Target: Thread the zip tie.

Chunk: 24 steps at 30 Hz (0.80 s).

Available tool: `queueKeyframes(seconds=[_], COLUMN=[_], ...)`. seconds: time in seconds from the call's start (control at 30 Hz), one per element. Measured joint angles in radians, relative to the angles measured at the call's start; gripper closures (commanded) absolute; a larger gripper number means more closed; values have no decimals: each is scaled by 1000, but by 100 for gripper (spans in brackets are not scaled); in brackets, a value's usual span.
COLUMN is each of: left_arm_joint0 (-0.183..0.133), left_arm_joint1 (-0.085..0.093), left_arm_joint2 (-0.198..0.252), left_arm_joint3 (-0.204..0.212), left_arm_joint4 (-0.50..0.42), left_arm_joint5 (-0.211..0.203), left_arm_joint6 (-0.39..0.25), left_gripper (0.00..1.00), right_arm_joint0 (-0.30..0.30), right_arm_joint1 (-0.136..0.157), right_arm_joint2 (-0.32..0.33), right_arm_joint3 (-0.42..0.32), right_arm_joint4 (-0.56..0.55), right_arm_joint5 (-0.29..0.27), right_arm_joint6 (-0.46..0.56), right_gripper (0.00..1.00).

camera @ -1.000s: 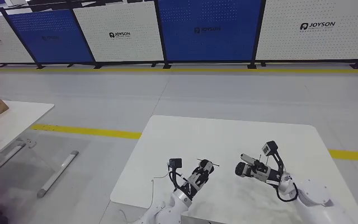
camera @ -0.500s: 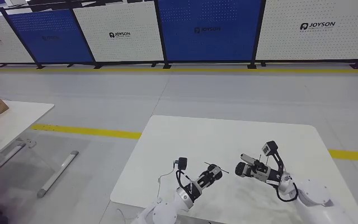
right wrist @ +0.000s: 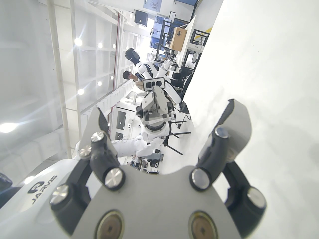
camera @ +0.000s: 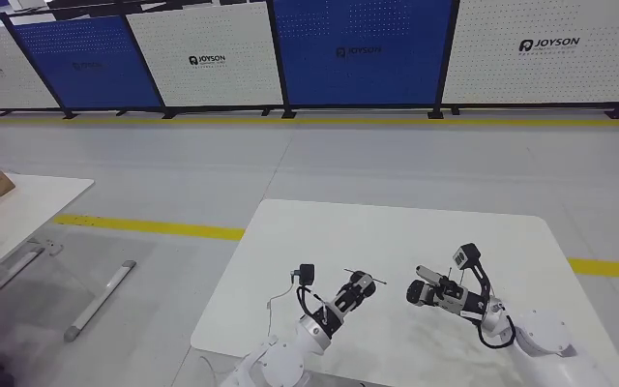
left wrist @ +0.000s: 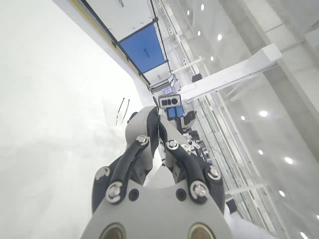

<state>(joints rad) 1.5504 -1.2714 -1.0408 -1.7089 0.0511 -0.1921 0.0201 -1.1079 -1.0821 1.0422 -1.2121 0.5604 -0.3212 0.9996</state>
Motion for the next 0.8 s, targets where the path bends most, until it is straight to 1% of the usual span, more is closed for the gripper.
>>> queueKeyframes(seconds=[0.07, 0.13, 0.43, 0.53, 0.63, 0.7, 0.8], left_arm_joint0=[-8, -10, -10, -10, -10, -10, -10], left_arm_joint1=[-7, -10, -9, -9, -9, -9, -9], left_arm_joint2=[4, 7, 7, 7, 7, 7, 7], left_arm_joint3=[10, 14, 13, 13, 13, 13, 13], left_arm_joint4=[-18, -24, -23, -23, -23, -23, -23], left_arm_joint5=[-9, -16, -16, -16, -16, -16, -16], left_arm_joint6=[68, 98, 97, 97, 97, 97, 97], left_gripper=[100, 100, 100, 100, 100, 100, 100], right_arm_joint0=[0, 0, -1, -10, -19, -15, 3], right_arm_joint1=[0, 0, 0, 3, 17, 32, 53], right_arm_joint2=[0, 0, 0, 8, 45, 82, 137], right_arm_joint3=[0, 0, -1, -35, -82, -113, -160], right_arm_joint4=[0, 0, -1, -34, -90, -139, -246], right_arm_joint5=[0, 0, 0, 11, 50, 113, 219], right_arm_joint6=[0, 0, -1, -20, -15, 8, 7], right_gripper=[0, 0, 0, 0, 0, 0, 0])
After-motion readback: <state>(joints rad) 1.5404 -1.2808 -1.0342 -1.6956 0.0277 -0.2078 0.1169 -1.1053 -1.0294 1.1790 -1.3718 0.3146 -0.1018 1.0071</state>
